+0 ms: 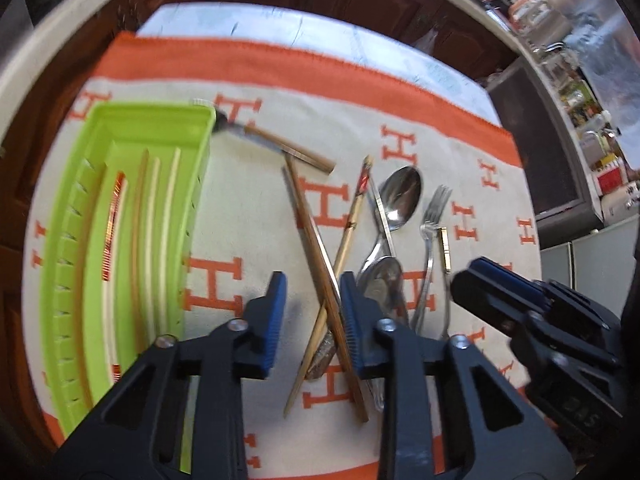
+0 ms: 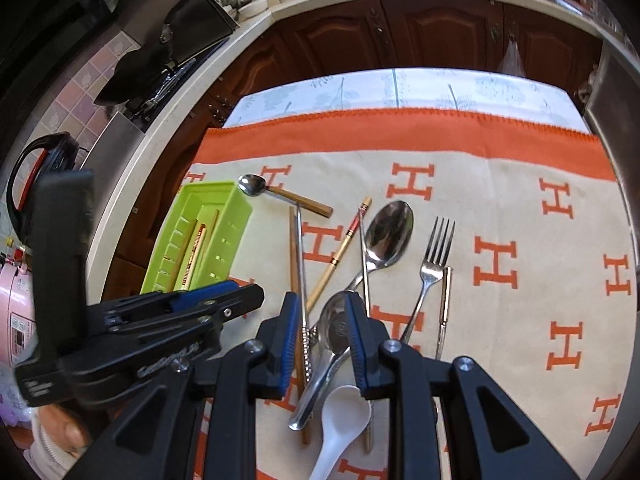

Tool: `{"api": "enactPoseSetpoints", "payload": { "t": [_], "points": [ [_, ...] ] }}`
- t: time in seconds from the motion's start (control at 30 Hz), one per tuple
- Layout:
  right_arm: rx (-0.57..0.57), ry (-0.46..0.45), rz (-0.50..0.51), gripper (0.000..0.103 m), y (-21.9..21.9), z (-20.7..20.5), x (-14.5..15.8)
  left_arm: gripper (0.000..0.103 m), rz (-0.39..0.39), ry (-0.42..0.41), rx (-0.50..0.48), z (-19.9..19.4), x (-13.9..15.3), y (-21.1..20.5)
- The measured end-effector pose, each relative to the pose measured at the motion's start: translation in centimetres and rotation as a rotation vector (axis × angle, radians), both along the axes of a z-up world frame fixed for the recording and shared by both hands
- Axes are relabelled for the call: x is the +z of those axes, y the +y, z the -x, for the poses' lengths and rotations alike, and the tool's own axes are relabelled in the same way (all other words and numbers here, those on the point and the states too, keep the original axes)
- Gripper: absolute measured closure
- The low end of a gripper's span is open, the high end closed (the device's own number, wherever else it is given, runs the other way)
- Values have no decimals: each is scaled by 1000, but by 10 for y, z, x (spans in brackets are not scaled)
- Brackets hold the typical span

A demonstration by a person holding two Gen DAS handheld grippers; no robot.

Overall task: Organize utensils
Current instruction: 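Move the left tool to the pile and close on a brown wooden chopstick, then lift the brown chopstick with the left tool while the right tool grasps a thin metal chopstick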

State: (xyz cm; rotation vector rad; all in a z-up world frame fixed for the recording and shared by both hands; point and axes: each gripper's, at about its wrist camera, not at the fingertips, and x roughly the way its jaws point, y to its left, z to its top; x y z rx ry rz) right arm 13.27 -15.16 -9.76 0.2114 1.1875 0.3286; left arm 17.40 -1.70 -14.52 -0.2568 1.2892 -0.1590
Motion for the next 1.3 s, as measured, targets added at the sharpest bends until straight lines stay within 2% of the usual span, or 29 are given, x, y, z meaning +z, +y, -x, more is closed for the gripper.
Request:
{"api": "enactPoseSetpoints", "payload": {
  "t": [0.1,0.3,0.67,0.93,0.97,1.03,1.3],
  "points": [
    [-5,13,-9,79,-6,-3,-7,84,21,40,23,-6,-18,-1],
    [-10,28,-23,79,-12,-6,-15,84,46,54,30,-11,-26,-8],
    [-4,34,-34,79,-14,-6,-20,93,12,101,40,-24,-45,-19],
    [3,39,-34,80,-9,-7,-23,93,19,86,62,-27,-49,-20],
    [2,41,-35,80,-9,-8,-24,98,19,79,68,-28,-49,-20],
    [2,42,-34,80,-9,-8,-24,98,13,89,78,-28,-52,-20],
    [34,46,-16,79,5,-14,-26,99,33,97,112,-17,-58,-1]
  ]
}}
